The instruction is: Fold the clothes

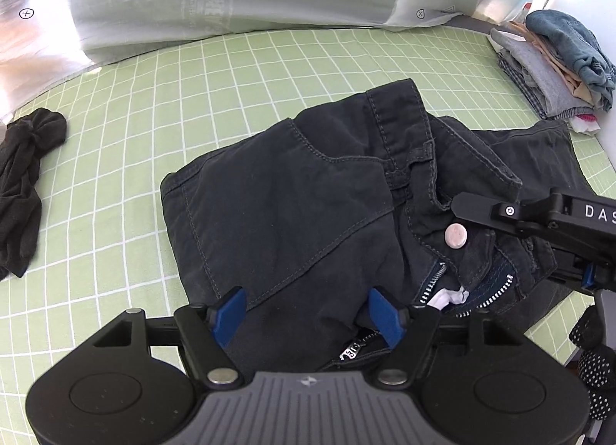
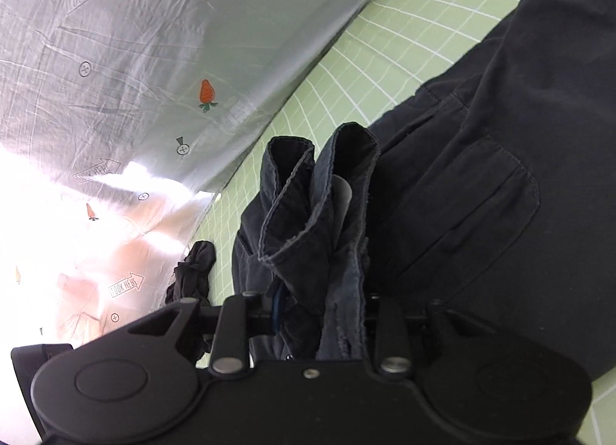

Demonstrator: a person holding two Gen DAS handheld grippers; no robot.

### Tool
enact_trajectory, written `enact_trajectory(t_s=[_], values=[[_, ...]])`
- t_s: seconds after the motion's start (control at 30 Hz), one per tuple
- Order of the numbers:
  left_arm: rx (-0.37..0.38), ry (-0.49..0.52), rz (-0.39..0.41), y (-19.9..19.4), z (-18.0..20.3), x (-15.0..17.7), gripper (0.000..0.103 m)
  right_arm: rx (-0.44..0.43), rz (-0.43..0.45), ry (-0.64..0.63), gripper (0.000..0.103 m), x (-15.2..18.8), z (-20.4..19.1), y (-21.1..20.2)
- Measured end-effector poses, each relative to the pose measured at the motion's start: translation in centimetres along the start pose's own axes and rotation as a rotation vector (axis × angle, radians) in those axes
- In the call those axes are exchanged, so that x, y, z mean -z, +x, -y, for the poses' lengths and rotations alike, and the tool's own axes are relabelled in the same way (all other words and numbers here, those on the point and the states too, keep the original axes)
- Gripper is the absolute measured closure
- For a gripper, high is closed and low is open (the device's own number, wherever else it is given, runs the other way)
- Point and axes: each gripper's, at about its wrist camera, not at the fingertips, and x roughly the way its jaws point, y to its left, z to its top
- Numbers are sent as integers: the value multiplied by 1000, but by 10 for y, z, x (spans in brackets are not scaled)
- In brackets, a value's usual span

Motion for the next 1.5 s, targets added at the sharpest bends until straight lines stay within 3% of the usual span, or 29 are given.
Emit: enact_trajectory(t_s=[0.13,0.3,0.63,0.83,1.07,1.13,1.27,1.33,1.4,1.5], values=[[-14,4,-59,23,3,7,29,92,-25,4,79,-3,14,3],[-29,-1,-88,38,-1,7,17,168,-74,-29,79,2,23,10],[-69,17,-96,40,2,7,8,317,-82,-137,67,2,17,10],[-105,7,-96,42,5,9,1,370,-40,-181,63,-3,13,4],[-213,53,-81,40,31,6,0,373,-26,-215,62,-9,17,-5],[-239,50,-81,39,38,4,1,389,-21,-241,48,-12,17,-9],[-289,32,-65,32,58,-1,5,423,11,-285,37,-20,23,-21],[-282,2,-48,28,67,-6,5,478,21,-313,24,-24,30,-27],[-271,-20,-32,21,74,-7,5,512,23,-315,22,-28,43,-36],[-306,21,6,19,95,-13,4,488,48,-233,17,-38,69,-58]])
